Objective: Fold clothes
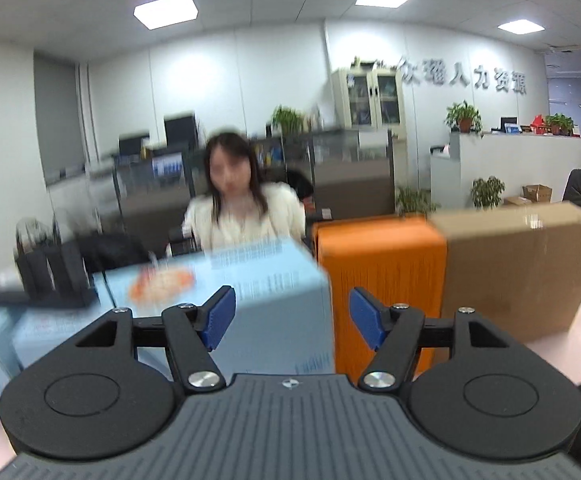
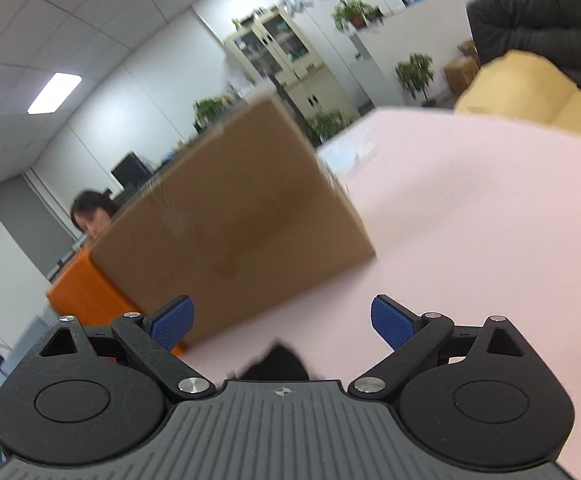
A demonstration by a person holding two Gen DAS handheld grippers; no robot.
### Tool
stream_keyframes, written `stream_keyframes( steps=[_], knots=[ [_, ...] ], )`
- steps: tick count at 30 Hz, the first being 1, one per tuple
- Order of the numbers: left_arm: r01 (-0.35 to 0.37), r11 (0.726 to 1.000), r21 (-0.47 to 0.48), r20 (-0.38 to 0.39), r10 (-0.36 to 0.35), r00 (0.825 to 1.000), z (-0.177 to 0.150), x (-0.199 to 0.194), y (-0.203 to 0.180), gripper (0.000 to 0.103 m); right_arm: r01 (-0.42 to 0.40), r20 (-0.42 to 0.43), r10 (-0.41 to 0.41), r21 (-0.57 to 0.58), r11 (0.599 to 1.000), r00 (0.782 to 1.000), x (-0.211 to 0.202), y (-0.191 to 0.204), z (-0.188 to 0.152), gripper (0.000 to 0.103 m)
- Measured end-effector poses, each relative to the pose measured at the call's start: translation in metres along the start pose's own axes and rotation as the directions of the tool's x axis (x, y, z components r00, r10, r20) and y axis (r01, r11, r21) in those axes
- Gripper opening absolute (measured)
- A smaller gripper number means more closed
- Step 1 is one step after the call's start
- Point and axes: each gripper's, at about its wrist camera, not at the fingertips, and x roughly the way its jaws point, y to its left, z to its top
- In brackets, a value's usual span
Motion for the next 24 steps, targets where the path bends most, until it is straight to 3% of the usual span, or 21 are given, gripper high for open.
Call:
stream_keyframes(
  steps=[2,5,6,9,11,13,15,19,21,24],
  knots=[
    [0.0,0.999,0.034,0.055,-0.002,0.999,0.034,-0.002,-0.004,0.065,0.006,0.052,-0.002,-0.082,0.997,0.999,-0.004,0.014,0.036,0.099],
    [0.056,0.998,-0.029,0.103,-0.052,0.993,0.06,-0.001,-0.006,0.085,-0.004,0.11,0.03,-0.224,0.975,0.993,-0.008,0.041,0.067,0.103],
    [0.089,0.995,-0.055,0.104,-0.083,0.991,0.061,0.003,-0.009,0.086,-0.023,0.109,0.053,-0.259,0.966,0.993,-0.006,0.047,0.07,0.103],
    [0.181,0.979,-0.092,0.034,-0.179,0.983,0.031,0.031,-0.032,0.086,-0.098,0.032,0.111,-0.28,0.955,0.993,0.016,0.052,0.052,0.103],
    [0.215,0.971,-0.106,-0.088,-0.225,0.97,-0.016,0.068,-0.06,0.086,-0.126,-0.038,0.12,-0.246,0.961,0.992,0.041,0.047,0.026,0.103],
    [0.247,0.961,-0.125,-0.214,-0.269,0.939,-0.066,0.107,-0.09,0.081,-0.138,-0.119,0.116,-0.205,0.969,0.986,0.069,0.037,-0.006,0.103],
    [0.266,0.952,-0.149,-0.325,-0.302,0.896,-0.118,0.141,-0.122,0.072,-0.129,-0.184,0.095,-0.184,0.974,0.978,0.095,0.027,-0.036,0.103],
    [0.289,0.942,-0.173,-0.463,-0.337,0.82,-0.195,0.195,-0.185,0.071,-0.098,-0.302,0.031,-0.209,0.973,0.953,0.144,0.015,-0.077,0.103],
    [0.293,0.939,-0.182,-0.492,-0.345,0.799,-0.215,0.213,-0.211,0.071,-0.093,-0.335,0.005,-0.246,0.965,0.942,0.164,0.012,-0.087,0.103],
    [0.283,0.941,-0.185,-0.51,-0.338,0.791,-0.231,0.233,-0.238,0.071,-0.092,-0.361,-0.021,-0.293,0.952,0.932,0.185,0.009,-0.095,0.103]
  ],
)
